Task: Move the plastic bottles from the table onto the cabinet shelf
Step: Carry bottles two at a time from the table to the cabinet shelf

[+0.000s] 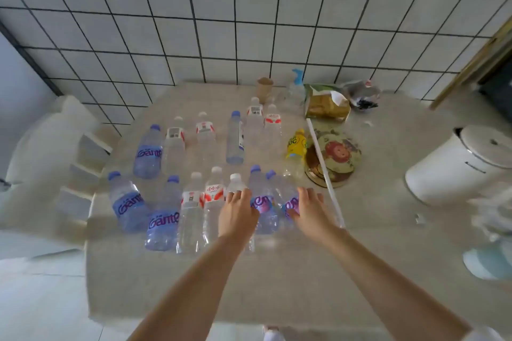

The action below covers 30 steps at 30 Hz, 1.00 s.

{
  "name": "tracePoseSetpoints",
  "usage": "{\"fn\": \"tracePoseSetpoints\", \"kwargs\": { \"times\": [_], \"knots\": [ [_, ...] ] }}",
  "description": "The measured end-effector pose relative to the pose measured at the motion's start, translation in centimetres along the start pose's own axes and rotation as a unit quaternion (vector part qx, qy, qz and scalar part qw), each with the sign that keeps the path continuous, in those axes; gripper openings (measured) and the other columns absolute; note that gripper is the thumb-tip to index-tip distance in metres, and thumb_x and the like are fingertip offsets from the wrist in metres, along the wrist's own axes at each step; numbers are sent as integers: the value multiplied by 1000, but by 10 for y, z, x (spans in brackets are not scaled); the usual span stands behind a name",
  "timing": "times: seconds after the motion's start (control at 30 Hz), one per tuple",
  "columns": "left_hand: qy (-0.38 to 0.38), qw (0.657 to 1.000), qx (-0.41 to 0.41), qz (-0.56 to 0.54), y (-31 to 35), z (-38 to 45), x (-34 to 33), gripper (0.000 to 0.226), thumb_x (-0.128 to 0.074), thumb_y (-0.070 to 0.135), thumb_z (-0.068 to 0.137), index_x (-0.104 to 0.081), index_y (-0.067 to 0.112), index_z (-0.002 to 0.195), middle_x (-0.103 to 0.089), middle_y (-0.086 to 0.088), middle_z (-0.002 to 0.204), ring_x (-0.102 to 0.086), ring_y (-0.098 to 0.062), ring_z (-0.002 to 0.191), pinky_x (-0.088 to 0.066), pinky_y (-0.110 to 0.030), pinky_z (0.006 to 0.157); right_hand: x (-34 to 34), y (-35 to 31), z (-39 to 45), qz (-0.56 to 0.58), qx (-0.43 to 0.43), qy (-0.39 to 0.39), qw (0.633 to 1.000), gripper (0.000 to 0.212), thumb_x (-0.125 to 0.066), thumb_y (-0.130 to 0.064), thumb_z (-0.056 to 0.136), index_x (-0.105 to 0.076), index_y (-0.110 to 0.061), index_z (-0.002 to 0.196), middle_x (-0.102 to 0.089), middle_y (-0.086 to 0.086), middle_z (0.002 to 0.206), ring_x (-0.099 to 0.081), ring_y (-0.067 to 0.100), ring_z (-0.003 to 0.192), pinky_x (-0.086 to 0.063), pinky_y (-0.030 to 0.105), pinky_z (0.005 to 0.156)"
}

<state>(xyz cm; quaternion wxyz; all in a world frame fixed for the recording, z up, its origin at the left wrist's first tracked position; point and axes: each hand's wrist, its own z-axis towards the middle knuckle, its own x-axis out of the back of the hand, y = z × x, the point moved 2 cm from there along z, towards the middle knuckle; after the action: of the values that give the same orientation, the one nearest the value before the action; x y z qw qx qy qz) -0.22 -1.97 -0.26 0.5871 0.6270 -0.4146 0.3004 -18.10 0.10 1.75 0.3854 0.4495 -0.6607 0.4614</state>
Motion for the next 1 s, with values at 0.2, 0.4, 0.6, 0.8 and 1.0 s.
{"fn": "tracePoseSetpoints", "kwargs": {
  "times": [0.2, 0.4, 0.6, 0.8, 1.0],
  "knots": [
    [-13, 993, 47, 104, 27, 43, -16, 40, -58, 27, 83, -53, 13, 120, -64, -7, 119, -42, -30, 120, -40, -37, 94, -10, 17, 36, -20, -21, -86, 996, 59, -53, -37, 91, -30, -11, 138, -40, 12, 133, -42, 36, 123, -41, 42, 97],
    [-85, 977, 109, 165, 43, 66, -34, 68, -52, 40, 86, -28, 10, 143, -54, -13, 135, -27, -32, 134, -30, -37, 102, -25, 25, 65, 60, -44, -121, 990, 57, -57, -32, 87, -33, -9, 133, -45, 14, 127, -48, 39, 119, -41, 42, 98],
    [-158, 952, 127, 230, 53, 79, -45, 105, -60, 51, 81, 10, 16, 152, -35, -23, 146, -19, -36, 139, -25, -39, 107, -38, 27, 79, 100, -38, -154, 982, 73, -64, -28, 75, -26, -8, 134, -46, 13, 122, -53, 35, 113, -47, 39, 94],
    [-168, 946, 169, 221, 54, 95, -49, 122, -78, 49, 72, 7, 12, 152, -38, -21, 146, -22, -37, 138, -28, -38, 105, -46, 28, 87, 76, -31, -174, 981, 84, -69, -31, 77, -19, -7, 141, -41, 14, 129, -49, 33, 114, -42, 36, 93],
    [-93, 968, 147, 183, 53, 88, -52, 102, -78, 44, 66, -14, 18, 142, -55, -17, 124, -43, -32, 114, -38, -34, 94, -51, 34, 93, 145, -46, -181, 972, 81, -73, -28, 63, -29, -12, 129, -44, 10, 119, -53, 33, 108, -45, 37, 90]
  ]
}}
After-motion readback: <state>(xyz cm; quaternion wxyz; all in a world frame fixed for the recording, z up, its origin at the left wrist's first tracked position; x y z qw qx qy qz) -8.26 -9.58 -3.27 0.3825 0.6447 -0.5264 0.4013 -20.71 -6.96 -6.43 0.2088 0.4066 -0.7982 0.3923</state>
